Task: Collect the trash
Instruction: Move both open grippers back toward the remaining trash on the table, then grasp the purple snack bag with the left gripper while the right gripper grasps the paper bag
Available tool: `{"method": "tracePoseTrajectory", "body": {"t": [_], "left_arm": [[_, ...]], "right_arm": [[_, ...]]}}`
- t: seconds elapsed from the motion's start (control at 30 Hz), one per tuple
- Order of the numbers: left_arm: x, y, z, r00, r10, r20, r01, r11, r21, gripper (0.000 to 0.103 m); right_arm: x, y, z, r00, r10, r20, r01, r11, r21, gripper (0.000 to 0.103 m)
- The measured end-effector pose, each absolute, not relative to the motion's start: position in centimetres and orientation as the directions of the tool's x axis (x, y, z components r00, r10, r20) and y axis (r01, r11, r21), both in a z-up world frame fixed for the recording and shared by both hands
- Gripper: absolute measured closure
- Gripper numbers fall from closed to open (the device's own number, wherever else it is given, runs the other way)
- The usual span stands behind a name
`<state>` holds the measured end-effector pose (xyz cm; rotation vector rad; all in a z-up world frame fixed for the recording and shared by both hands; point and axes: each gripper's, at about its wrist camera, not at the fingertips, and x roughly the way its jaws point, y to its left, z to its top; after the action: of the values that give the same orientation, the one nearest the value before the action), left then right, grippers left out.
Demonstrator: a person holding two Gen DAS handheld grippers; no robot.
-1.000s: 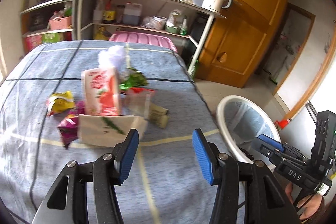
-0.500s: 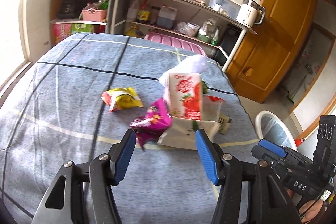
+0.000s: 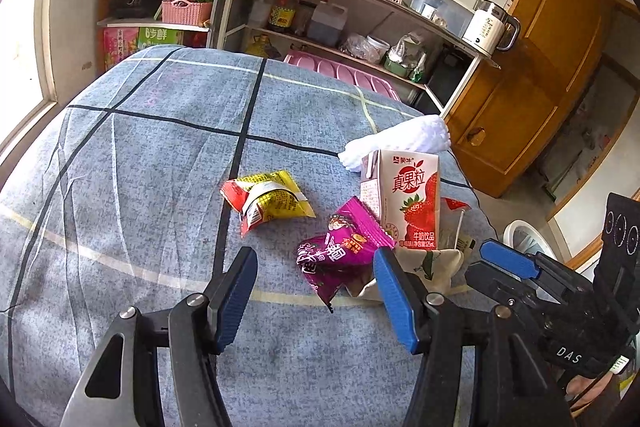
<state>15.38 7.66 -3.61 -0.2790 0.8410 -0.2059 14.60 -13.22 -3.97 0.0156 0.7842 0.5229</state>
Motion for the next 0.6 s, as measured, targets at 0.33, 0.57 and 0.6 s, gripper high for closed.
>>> {"method": "tracePoseTrajectory", "body": {"t": [0.33,0.57,0.6], "left_arm": [[15.1,9.5,-3.8,0.653,-0.264,-0.71,0.03,0.946,-0.323,0.043],[14.9,10.3,-3.8,0.659,-0.257,-0.707,0.015,0.944,-0.33,0.043],[14.9,10.4,-3.9,0.658,-0.257,-0.708,0.012,0.943,-0.331,0.043]], "right_arm": [[15.3,-11.4,-4.8,0.516,0.527,-0.675,-0.528,0.816,0.235,0.052],[14.5,-10.5,-4.6,0.482,0.54,-0.69,-0.588,0.783,0.202,0.052],[14.7,-10.2,-4.7,0.492,0.527,-0.693,-0.584,0.79,0.186,0.052]]}}
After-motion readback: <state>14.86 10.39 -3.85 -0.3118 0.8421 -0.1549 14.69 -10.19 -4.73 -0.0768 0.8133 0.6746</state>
